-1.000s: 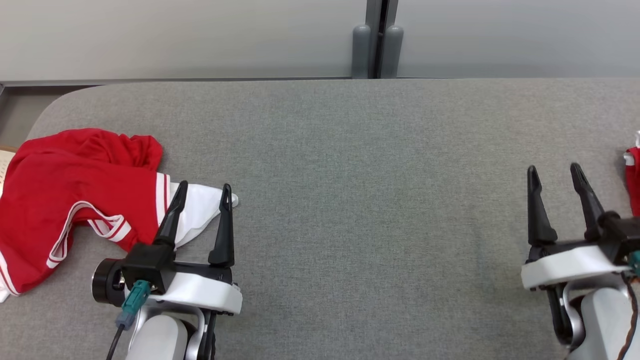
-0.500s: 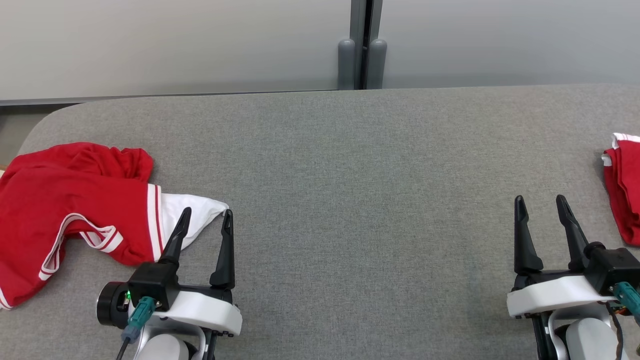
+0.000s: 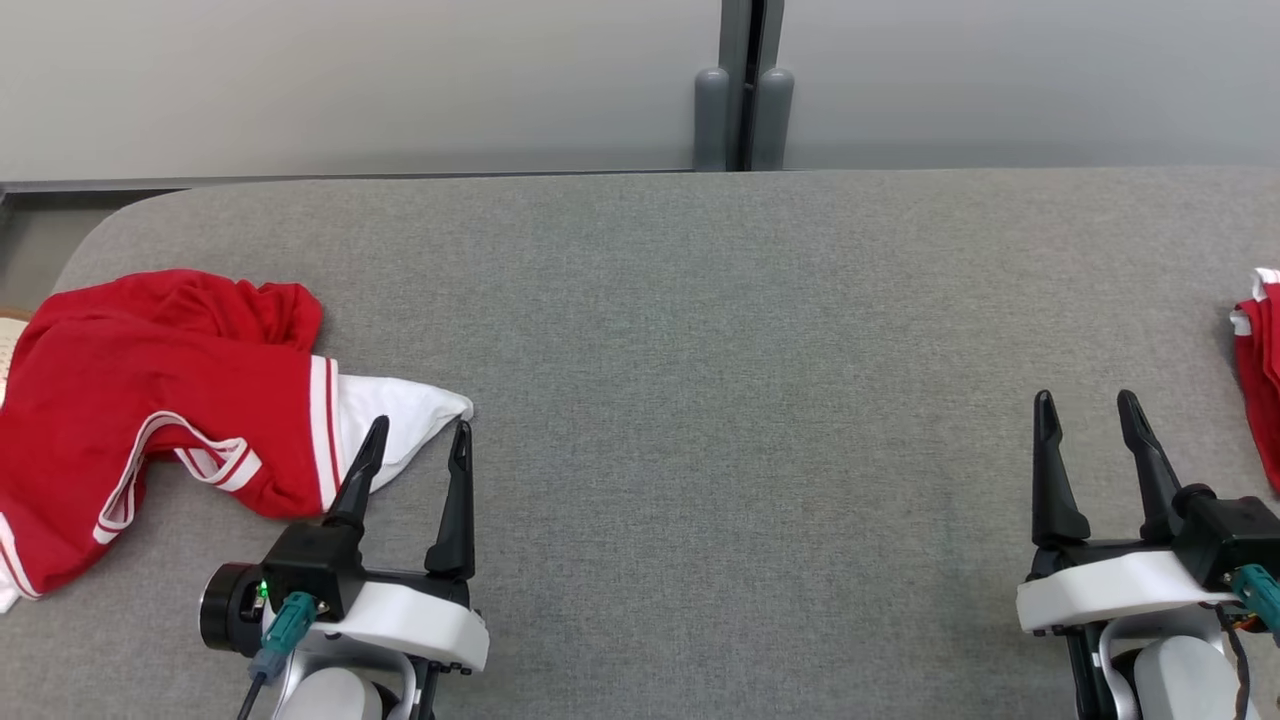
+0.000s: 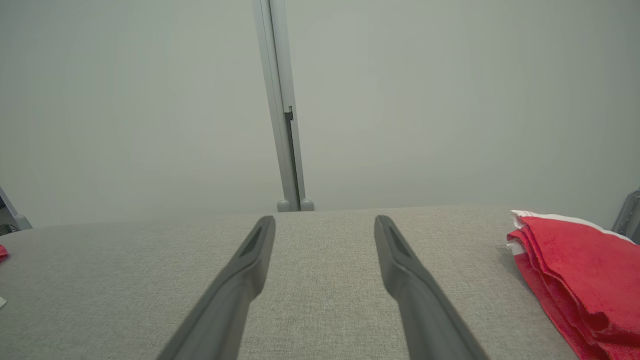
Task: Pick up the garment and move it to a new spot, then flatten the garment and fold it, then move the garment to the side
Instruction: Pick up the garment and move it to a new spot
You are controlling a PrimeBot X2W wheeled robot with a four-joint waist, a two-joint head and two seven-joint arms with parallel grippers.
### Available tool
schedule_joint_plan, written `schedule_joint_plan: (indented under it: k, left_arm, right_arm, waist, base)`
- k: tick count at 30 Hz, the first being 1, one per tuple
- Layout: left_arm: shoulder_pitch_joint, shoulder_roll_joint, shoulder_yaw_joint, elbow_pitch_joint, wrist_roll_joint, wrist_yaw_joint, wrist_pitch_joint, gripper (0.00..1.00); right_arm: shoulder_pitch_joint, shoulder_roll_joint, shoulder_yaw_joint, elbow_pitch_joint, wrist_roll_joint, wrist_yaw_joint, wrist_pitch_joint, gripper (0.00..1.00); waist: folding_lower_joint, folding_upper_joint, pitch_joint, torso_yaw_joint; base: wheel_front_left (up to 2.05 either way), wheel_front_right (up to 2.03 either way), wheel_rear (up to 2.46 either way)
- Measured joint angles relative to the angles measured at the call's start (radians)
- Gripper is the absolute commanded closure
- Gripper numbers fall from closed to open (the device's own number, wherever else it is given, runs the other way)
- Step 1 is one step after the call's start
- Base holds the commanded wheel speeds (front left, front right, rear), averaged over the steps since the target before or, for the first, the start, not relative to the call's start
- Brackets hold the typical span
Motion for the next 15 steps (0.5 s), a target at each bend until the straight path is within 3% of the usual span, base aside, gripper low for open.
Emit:
schedule_joint_plan:
  k: [15]
  left_arm:
    - [-0.003,0.000,0.000,0.007,-0.021,0.009,0.000,0.00]
  right_arm:
    - [0.000,-0.002,0.040,0.022,0.007,0.000,0.000,0.00]
  waist:
    - [0.0000,0.0000,-0.002,0.134]
  base:
    - [0.00,0.00,0.00]
